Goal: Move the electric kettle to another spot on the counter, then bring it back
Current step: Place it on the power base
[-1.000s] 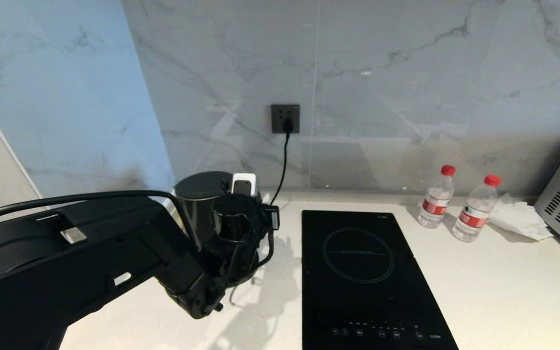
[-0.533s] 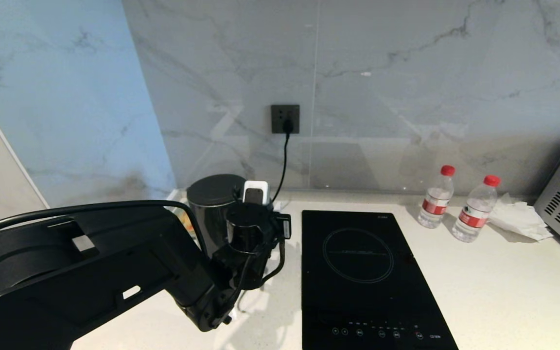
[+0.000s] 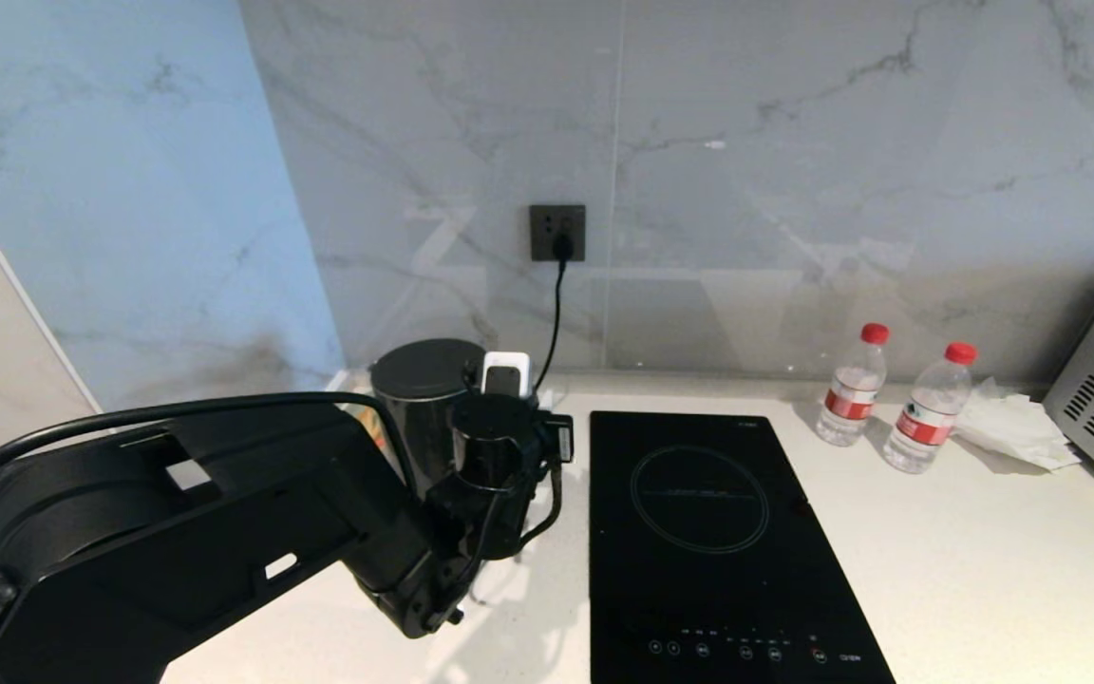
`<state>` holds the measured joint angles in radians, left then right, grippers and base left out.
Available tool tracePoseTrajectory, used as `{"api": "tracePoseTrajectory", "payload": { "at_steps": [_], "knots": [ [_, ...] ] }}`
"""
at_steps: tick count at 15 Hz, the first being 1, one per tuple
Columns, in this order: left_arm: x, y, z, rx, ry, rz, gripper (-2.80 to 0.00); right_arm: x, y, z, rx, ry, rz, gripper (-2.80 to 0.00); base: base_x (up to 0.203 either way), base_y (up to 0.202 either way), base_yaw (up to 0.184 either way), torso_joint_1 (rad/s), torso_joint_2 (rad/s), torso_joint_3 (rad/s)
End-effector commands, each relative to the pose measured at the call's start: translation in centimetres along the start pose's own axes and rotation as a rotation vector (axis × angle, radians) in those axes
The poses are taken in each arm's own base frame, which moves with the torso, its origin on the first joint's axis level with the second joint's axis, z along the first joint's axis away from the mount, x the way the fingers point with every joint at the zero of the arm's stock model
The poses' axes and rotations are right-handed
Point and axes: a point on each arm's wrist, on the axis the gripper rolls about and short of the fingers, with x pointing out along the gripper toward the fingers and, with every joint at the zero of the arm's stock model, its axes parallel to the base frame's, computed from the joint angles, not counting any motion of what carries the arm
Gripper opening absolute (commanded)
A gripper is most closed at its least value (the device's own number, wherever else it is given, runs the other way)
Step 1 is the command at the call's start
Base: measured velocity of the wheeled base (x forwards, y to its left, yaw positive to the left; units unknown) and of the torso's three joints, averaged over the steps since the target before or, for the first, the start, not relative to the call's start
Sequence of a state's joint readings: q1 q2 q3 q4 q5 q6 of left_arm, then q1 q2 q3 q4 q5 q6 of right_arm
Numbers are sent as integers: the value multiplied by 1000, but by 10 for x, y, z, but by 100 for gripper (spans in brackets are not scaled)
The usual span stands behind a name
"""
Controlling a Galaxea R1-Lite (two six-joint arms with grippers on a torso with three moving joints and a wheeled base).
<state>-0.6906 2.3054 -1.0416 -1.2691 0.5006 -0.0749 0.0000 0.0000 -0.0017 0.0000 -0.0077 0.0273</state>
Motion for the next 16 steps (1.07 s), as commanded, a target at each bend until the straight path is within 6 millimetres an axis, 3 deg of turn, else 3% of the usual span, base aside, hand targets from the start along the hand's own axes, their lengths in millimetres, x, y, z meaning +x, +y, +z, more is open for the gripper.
{"api": "tracePoseTrajectory", "payload": {
  "at_steps": [1, 16],
  "knots": [
    [6, -4, -4, 1, 2, 2, -280, 0, 0, 0, 0, 0, 0, -280, 0, 0, 0, 0, 0, 0],
    [18, -4, -1, -11, -19, 12, -280, 0, 0, 0, 0, 0, 0, -280, 0, 0, 0, 0, 0, 0]
  ]
}}
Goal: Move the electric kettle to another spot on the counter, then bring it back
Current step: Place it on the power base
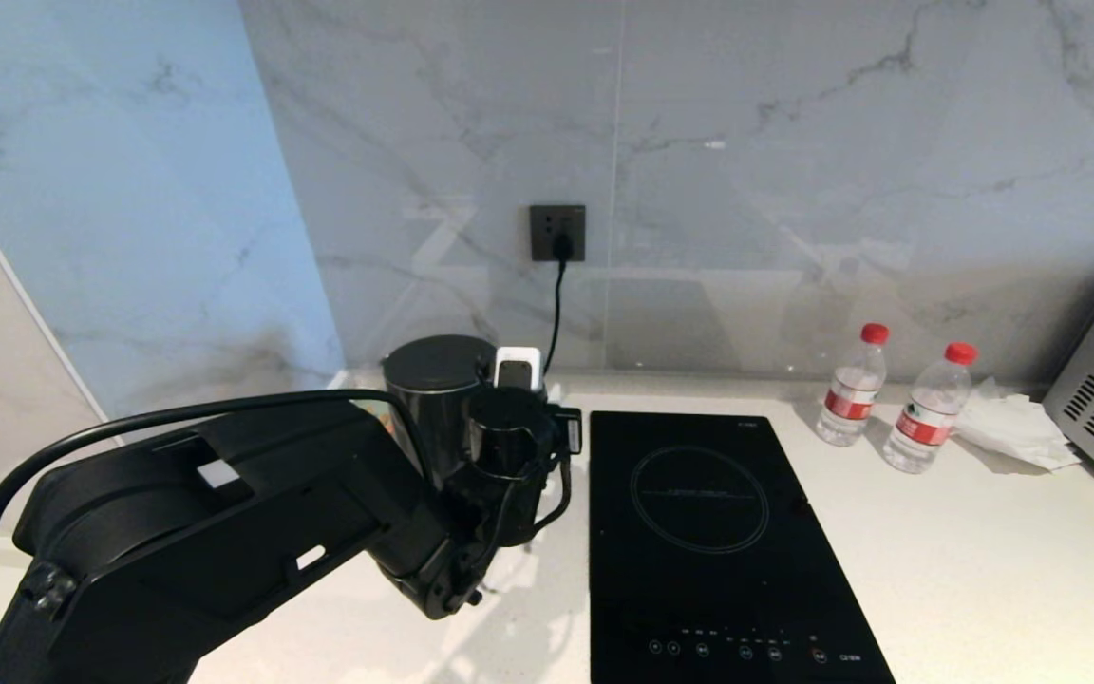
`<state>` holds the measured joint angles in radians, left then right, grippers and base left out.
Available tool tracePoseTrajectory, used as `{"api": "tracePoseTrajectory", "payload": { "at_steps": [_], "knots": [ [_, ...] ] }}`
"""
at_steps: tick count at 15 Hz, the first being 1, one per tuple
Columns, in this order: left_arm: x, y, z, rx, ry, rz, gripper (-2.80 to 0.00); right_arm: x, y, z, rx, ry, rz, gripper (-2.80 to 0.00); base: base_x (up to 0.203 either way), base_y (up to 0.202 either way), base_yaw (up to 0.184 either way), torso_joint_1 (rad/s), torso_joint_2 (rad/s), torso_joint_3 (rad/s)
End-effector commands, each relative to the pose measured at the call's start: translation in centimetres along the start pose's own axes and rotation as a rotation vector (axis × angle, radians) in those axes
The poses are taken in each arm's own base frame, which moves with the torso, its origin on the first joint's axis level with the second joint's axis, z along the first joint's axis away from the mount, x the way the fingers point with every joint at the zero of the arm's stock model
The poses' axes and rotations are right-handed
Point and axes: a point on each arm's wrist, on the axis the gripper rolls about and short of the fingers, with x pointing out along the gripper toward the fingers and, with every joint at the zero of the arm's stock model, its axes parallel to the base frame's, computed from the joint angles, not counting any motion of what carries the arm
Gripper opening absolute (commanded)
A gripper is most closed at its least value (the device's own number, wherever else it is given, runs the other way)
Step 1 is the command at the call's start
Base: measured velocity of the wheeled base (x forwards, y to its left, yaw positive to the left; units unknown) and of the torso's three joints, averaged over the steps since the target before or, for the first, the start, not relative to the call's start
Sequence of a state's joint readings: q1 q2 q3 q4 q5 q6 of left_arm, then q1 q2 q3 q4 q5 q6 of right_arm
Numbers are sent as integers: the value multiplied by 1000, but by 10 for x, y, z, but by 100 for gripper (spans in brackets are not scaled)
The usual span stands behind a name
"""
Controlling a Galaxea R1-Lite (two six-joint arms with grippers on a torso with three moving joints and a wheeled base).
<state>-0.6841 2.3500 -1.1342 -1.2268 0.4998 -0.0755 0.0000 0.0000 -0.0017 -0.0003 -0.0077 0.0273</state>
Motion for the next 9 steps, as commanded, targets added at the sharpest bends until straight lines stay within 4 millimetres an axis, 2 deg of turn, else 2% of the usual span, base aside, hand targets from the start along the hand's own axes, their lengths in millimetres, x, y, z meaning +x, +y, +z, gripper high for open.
{"api": "tracePoseTrajectory", "payload": {
  "at_steps": [1, 7, 9],
  "knots": [
    [6, 2, 6, -14, -25, 13, -280, 0, 0, 0, 0, 0, 0, -280, 0, 0, 0, 0, 0, 0],
    [2, 11, -4, -75, 44, 63, -280, 0, 0, 0, 0, 1, 0, -280, 0, 0, 0, 0, 0, 0],
    [-1, 14, -1, -78, 47, 68, -280, 0, 0, 0, 0, 1, 0, -280, 0, 0, 0, 0, 0, 0]
  ]
}}
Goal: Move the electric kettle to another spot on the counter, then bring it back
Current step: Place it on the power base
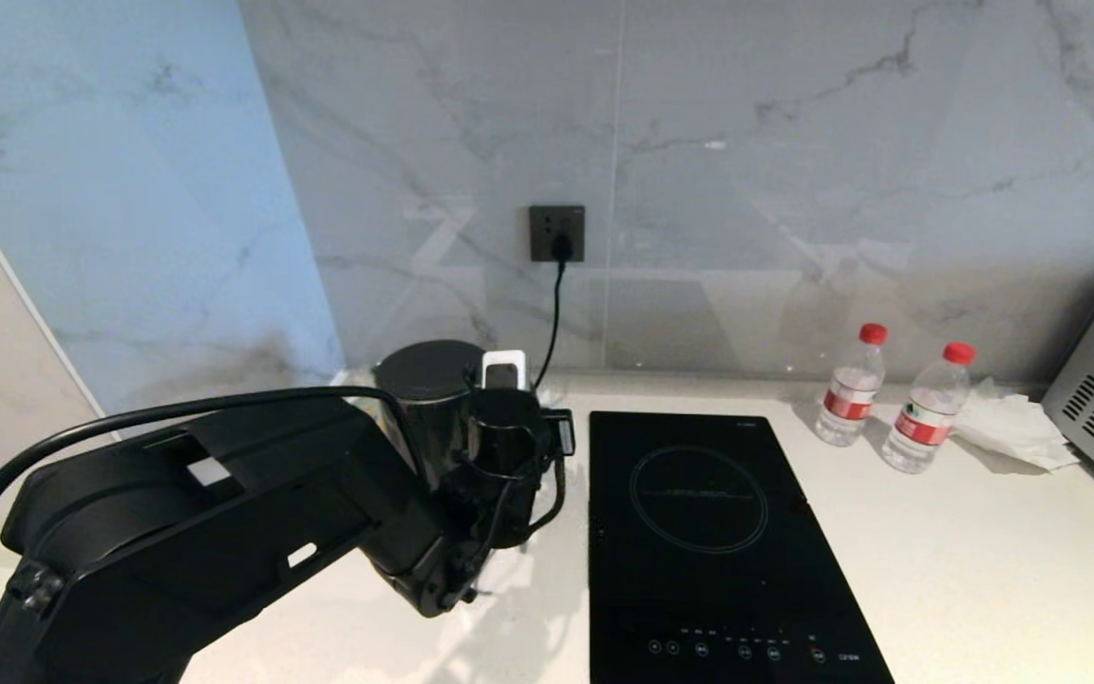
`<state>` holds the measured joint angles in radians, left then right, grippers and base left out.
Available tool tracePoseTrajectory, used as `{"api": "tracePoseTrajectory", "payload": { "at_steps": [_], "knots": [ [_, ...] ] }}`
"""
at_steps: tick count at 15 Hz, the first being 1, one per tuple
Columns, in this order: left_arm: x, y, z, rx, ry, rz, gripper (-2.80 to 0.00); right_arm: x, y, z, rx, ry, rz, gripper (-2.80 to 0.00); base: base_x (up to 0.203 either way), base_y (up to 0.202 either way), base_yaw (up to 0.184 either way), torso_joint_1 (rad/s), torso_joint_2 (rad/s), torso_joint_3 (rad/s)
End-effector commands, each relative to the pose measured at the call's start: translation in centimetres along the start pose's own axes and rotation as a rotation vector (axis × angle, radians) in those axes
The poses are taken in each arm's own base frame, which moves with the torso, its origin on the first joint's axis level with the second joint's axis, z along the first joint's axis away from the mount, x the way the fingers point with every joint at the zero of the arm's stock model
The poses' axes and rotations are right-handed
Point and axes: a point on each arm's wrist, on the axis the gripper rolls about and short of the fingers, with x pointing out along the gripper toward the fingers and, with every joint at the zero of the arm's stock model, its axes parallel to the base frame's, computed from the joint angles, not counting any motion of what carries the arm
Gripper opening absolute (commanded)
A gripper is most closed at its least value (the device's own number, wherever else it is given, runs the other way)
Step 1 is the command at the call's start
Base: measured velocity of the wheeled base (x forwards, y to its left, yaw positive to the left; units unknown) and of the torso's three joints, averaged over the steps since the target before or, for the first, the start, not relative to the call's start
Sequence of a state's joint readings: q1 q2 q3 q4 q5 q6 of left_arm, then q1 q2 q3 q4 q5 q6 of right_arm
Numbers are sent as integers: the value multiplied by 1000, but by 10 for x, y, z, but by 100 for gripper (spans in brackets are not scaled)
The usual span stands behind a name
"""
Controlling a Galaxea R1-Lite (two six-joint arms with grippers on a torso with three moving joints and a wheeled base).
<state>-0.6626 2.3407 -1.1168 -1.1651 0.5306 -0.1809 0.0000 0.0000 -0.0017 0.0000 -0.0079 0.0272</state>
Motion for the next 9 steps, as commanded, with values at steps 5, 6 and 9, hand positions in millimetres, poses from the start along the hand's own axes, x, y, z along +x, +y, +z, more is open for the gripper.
{"api": "tracePoseTrajectory", "payload": {
  "at_steps": [5, 6, 9],
  "knots": [
    [-11, 5, 1, -5, 17, 6, -280, 0, 0, 0, 0, 0, 0, -280, 0, 0, 0, 0, 0, 0],
    [-11, 5, 0, -3, 20, 7, -280, 0, 0, 0, 0, 0, 0, -280, 0, 0, 0, 0, 0, 0],
    [-12, 4, -1, 29, 24, 2, -280, 0, 0, 0, 0, 0, 0, -280, 0, 0, 0, 0, 0, 0]
  ]
}}
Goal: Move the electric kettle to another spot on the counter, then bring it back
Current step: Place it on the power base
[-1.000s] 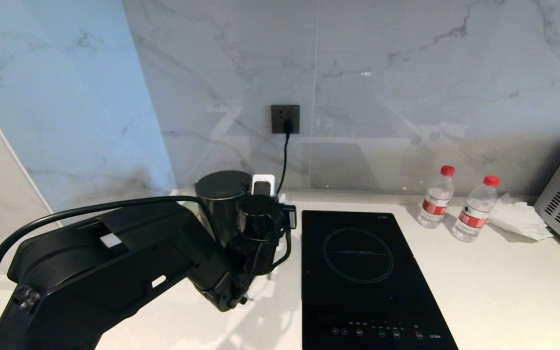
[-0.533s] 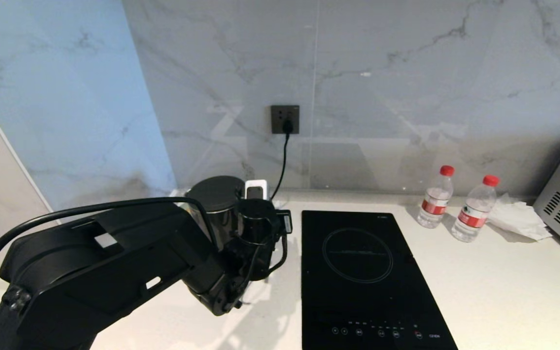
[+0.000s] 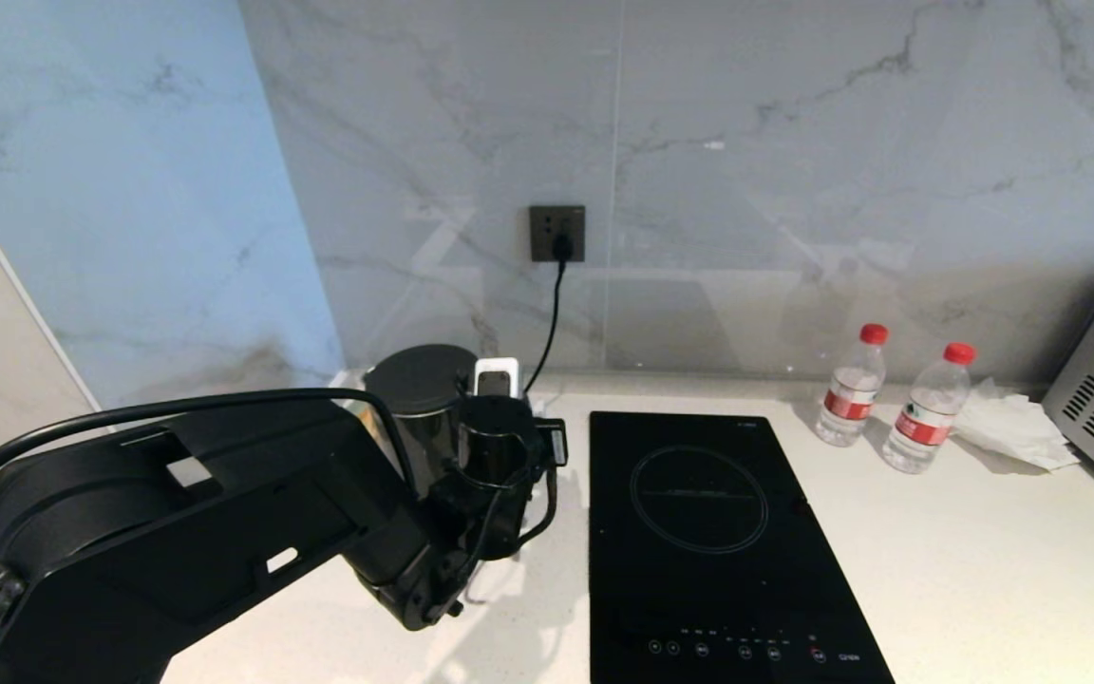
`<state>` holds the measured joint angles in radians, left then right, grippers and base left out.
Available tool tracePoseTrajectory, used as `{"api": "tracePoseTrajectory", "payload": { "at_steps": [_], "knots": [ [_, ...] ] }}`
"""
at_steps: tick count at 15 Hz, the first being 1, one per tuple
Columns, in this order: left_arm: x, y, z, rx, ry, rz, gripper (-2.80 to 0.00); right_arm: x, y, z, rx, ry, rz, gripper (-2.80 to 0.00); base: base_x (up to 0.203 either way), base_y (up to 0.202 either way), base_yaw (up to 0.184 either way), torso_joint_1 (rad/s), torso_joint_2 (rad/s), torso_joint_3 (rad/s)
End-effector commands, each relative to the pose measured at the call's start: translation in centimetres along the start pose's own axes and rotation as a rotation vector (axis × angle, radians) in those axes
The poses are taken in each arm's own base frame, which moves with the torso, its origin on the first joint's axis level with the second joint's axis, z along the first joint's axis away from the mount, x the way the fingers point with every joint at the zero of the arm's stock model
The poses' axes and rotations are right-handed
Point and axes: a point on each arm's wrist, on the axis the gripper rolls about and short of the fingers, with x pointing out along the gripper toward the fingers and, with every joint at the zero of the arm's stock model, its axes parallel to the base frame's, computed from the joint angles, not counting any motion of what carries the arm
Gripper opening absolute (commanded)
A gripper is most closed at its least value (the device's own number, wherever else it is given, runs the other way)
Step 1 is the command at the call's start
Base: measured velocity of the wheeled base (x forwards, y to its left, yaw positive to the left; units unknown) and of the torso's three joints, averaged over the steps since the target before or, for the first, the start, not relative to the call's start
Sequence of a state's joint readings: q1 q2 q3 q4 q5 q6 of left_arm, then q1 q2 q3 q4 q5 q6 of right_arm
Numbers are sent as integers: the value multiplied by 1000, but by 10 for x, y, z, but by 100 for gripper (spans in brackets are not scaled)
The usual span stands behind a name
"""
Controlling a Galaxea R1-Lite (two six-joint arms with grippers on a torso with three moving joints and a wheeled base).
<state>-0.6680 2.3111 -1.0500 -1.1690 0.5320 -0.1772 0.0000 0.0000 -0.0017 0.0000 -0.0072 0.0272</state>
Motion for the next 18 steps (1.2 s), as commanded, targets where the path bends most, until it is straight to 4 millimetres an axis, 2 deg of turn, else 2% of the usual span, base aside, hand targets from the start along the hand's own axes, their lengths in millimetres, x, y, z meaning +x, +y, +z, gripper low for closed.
{"api": "tracePoseTrajectory", "payload": {
  "at_steps": [1, 5, 18],
  "knots": [
    [0, -1, 1, 16, -7, 0, -280, 0, 0, 0, 0, -1, 0, -280, 0, 0, 0, 0, 0, 0],
    [-4, -9, 1, 18, -8, -24, -280, 0, 0, 0, 0, 0, 0, -280, 0, 0, 0, 0, 0, 0],
    [-7, -12, 2, 48, -5, -26, -280, 0, 0, 0, 0, 0, 0, -280, 0, 0, 0, 0, 0, 0]
  ]
}}
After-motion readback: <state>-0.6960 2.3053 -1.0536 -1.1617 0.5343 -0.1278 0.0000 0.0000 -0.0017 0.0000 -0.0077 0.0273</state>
